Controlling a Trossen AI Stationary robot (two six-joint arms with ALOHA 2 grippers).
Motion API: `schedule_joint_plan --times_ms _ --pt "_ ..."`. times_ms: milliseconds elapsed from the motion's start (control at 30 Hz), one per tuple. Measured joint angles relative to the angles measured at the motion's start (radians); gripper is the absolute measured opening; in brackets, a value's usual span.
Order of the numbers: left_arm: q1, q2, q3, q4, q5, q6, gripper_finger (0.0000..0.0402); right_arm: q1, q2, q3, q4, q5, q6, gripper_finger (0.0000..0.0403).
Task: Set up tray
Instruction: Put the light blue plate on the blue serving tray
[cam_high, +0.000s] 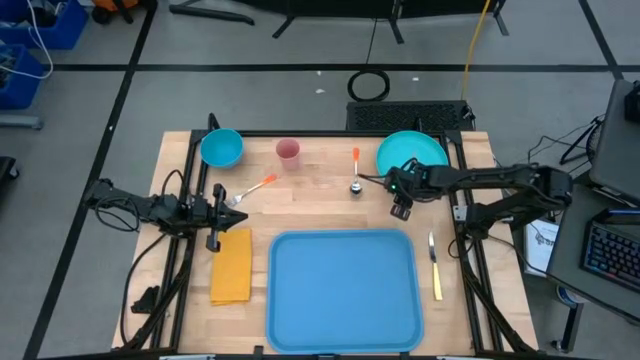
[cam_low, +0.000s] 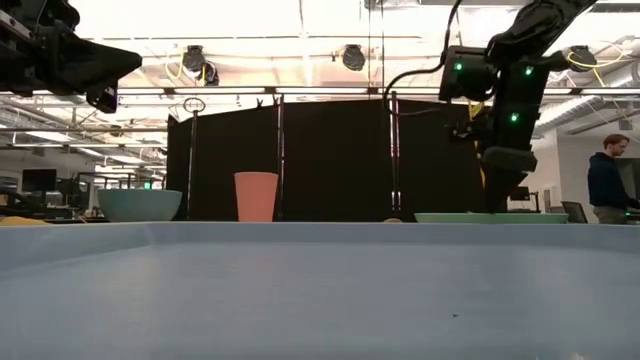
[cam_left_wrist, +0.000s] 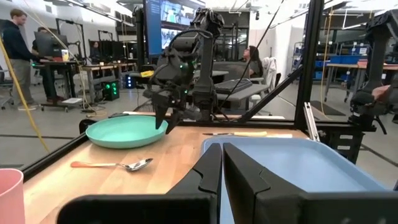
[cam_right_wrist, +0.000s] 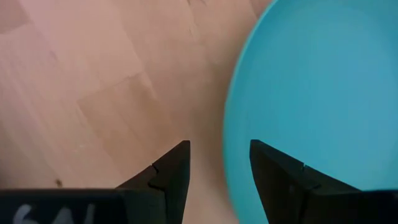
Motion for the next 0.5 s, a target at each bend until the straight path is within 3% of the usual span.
schedule_joint_plan --times_ms 367,500 --pt "-0.001 0.000 0.000 -0.017 0.000 -0.016 0.0021 -0.055 0.013 0.000 0.022 0.025 -0.026 0.0155" --pt "0.000 0.000 0.000 -0.021 0.000 -0.021 0.0021 -0.075 0.014 0.000 0.030 -0.024 -0.030 0.0155"
